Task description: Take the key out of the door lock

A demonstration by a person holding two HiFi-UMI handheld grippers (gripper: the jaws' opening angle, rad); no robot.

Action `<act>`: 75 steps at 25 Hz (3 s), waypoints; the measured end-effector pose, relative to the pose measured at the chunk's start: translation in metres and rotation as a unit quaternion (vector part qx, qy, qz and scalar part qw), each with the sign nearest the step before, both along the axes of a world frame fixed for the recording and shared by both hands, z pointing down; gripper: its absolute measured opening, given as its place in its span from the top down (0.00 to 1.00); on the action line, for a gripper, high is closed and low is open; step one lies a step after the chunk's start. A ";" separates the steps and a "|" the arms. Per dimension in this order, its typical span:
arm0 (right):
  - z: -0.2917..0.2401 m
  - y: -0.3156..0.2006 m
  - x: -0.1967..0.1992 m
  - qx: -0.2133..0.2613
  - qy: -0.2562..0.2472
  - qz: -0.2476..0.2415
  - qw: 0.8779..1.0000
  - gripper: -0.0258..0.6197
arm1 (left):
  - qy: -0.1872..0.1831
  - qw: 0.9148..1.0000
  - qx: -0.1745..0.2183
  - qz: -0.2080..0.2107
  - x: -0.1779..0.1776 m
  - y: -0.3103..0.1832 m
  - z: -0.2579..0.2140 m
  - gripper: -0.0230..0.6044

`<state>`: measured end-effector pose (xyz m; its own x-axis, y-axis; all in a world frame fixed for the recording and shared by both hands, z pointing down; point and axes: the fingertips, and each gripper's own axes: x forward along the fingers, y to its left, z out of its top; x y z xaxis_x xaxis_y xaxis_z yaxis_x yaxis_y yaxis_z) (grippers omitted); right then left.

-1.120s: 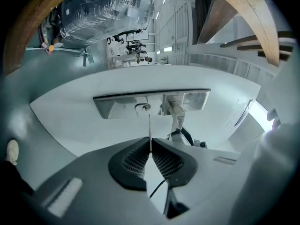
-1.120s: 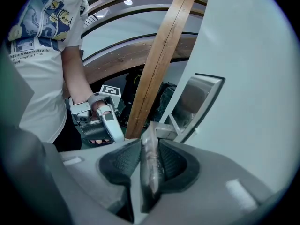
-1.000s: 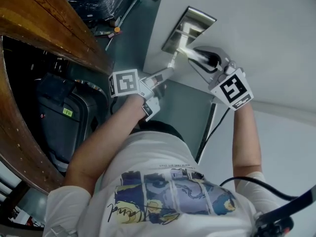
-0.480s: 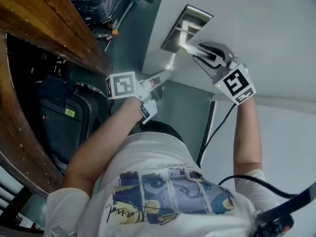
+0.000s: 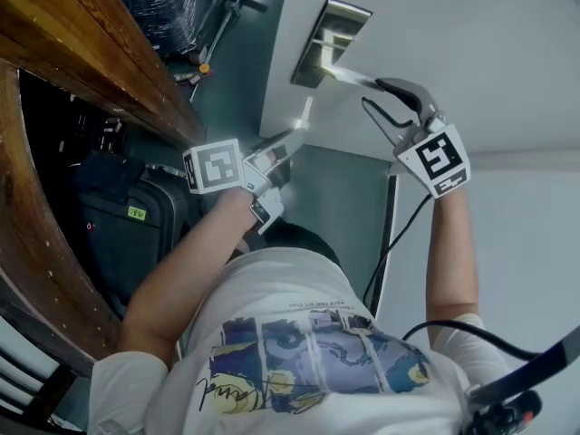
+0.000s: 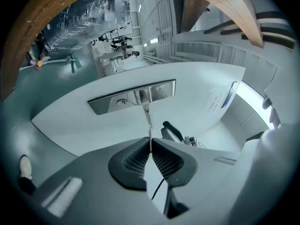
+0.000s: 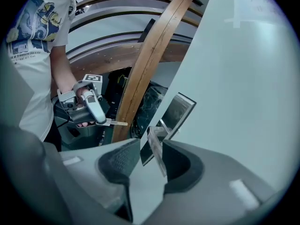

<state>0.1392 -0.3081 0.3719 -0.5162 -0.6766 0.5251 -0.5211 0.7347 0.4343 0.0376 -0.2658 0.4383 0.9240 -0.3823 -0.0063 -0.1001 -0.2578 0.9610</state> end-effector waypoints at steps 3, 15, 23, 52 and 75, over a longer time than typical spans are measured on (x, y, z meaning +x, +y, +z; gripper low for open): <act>-0.004 0.018 -0.004 0.011 -0.022 0.027 0.999 0.74 | -0.017 0.999 0.031 0.008 -0.005 0.011 -0.013 0.92; 0.005 0.107 -0.031 -0.023 -0.100 0.109 0.989 0.82 | -0.097 0.981 0.163 0.024 -0.027 0.060 -0.047 0.92; 0.008 0.146 -0.044 -0.037 -0.153 0.163 0.974 0.96 | -0.162 0.959 0.231 0.030 -0.041 0.085 -0.053 0.92; 0.008 0.189 -0.065 -0.050 -0.189 0.203 0.959 0.96 | -0.286 0.897 0.332 0.052 -0.064 0.132 -0.060 0.92; 0.015 0.192 -0.069 -0.056 -0.195 0.196 0.959 0.96 | -0.290 0.900 0.320 0.058 -0.067 0.134 -0.051 0.92</act>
